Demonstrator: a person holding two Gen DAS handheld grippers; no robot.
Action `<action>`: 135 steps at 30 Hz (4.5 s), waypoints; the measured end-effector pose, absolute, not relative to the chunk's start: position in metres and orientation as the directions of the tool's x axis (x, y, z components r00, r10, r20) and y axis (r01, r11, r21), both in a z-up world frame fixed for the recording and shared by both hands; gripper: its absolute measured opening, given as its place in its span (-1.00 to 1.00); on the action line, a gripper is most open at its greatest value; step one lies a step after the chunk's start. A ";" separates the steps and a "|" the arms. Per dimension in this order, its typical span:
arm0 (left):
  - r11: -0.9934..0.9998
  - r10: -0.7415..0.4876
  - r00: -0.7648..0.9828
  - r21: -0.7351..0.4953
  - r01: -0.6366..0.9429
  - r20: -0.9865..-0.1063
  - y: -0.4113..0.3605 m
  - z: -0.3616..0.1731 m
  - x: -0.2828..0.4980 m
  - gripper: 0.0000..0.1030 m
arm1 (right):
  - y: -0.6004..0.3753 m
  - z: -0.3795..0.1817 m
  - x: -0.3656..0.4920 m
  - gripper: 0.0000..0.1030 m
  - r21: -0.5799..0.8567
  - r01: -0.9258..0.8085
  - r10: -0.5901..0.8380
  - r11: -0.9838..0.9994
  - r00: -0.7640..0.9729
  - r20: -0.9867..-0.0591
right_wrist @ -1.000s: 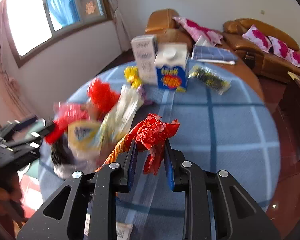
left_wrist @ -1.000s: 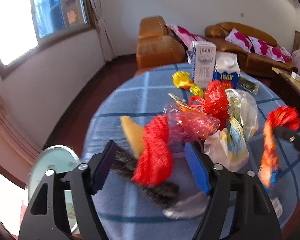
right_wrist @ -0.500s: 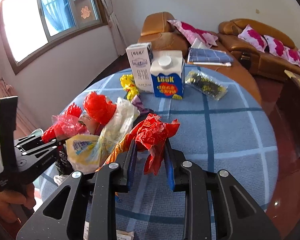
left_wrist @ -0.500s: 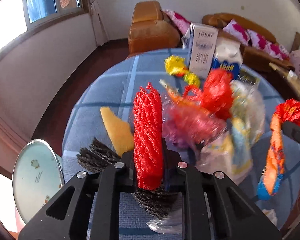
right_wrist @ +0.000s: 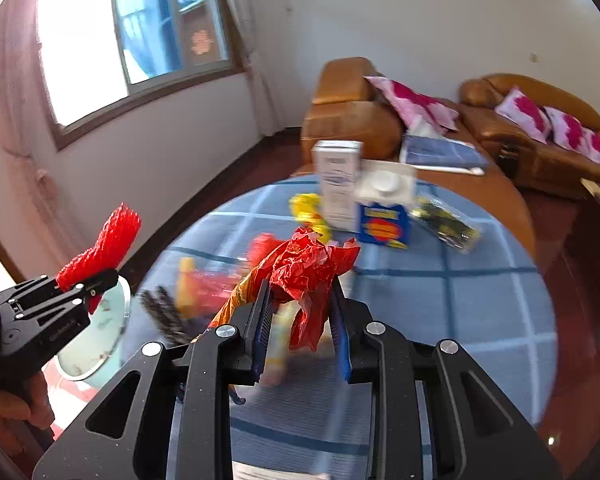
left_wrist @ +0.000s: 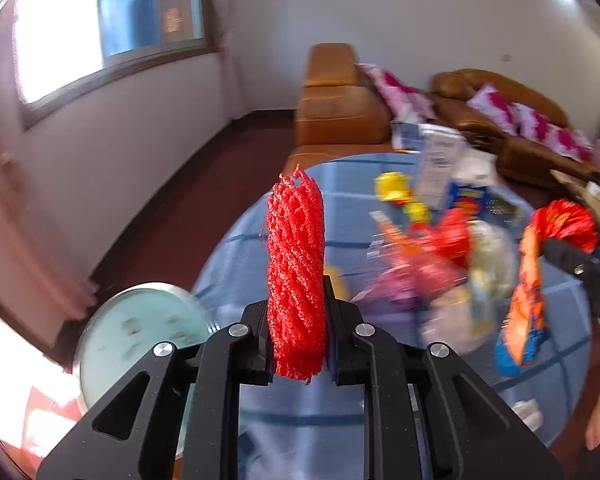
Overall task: Collect trash
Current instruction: 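Carry both items over the wastebasket and open both grippers to drop them, then grasp the black scrubber with the left gripper while the right gripper grasps the yellow-printed bag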
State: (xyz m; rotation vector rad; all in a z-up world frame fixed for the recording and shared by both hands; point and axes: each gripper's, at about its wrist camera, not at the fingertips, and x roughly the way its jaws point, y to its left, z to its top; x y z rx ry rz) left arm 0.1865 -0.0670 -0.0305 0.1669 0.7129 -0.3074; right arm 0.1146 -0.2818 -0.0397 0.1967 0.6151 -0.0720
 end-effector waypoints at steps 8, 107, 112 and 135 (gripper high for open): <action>0.984 -0.073 0.717 0.067 0.165 -0.693 0.008 -0.042 0.189 -0.65 | -0.217 -0.039 0.142 -0.46 0.166 -0.012 0.108 0.986 0.806 -0.582; 0.959 0.038 0.669 0.215 0.184 -0.743 -0.062 -0.086 0.166 0.75 | -0.240 -0.081 0.137 0.28 0.144 0.080 0.044 0.986 0.716 -0.697; 0.948 0.029 0.680 0.235 0.213 -0.733 -0.081 -0.085 0.163 0.76 | -0.259 -0.081 0.127 0.28 0.137 0.123 0.006 0.983 0.722 -0.692; 0.971 -0.019 0.625 0.134 0.197 -0.781 -0.076 -0.100 0.163 0.76 | -0.322 -0.105 0.099 0.28 0.132 0.250 -0.082 0.959 0.692 -0.717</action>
